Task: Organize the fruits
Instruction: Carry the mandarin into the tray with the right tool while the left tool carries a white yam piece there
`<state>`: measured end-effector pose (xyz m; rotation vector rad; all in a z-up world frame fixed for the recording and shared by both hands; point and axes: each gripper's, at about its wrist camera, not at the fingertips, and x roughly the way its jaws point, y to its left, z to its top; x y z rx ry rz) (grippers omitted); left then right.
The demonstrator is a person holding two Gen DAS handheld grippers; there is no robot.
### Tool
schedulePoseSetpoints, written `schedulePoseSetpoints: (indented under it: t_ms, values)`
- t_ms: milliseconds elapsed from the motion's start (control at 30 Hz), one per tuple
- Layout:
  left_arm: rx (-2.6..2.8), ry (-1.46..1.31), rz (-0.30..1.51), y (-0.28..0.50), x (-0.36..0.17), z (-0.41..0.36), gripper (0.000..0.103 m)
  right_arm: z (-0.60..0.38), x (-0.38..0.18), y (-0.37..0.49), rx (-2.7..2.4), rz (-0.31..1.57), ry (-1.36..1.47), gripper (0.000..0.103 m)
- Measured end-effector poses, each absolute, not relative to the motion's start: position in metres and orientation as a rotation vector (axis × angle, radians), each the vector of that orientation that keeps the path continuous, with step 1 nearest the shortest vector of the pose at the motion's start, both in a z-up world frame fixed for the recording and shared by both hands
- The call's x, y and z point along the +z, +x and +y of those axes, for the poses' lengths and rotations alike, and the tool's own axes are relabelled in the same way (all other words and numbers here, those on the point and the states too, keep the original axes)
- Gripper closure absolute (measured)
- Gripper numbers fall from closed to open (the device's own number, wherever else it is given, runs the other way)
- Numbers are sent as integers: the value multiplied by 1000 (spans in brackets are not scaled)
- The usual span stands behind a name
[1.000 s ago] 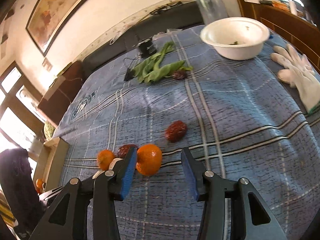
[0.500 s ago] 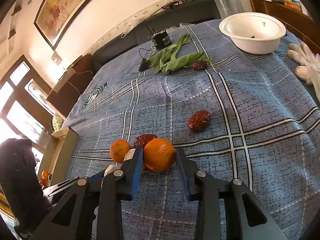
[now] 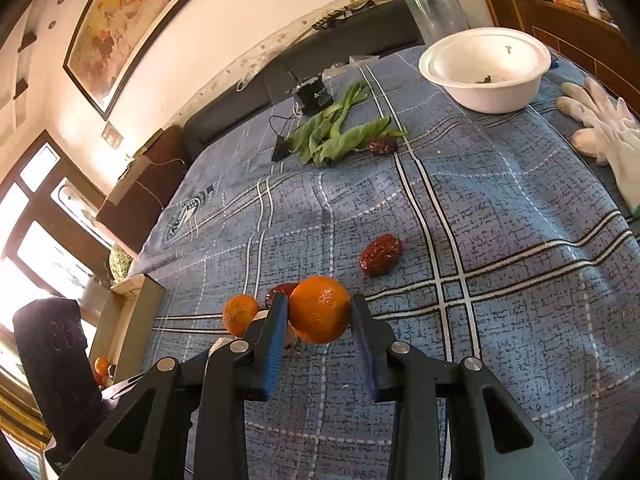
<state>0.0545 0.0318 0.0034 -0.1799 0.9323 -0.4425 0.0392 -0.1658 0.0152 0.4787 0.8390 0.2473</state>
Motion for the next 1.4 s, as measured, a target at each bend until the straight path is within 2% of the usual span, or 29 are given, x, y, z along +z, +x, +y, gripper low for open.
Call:
schedulePoseSetpoints:
  t_ms: [267,433,633,900,1267,1367,1400]
  values:
    - [-436,-315,904,32,31,74,87,-154,32,30,263,808,480,69]
    - [-339,-282,879,10,60,138,87,-116,61,15,346,782,424,68]
    - [-105,-283,938,18,60,235,87,-28,79,8,529,828,348,68]
    - [69,-349,1042,44,34,311,87,92,59,15,659,920,184,68]
    - [87,-411,1047,51,26,330,86,170,26,39,633,961,4,67]
    - [67,-429,1028,45,32,335,76,175,26,44,623,952,9,62]
    - [64,-432,1016,41,35,336,72,174,27,44,622,949,13,56]
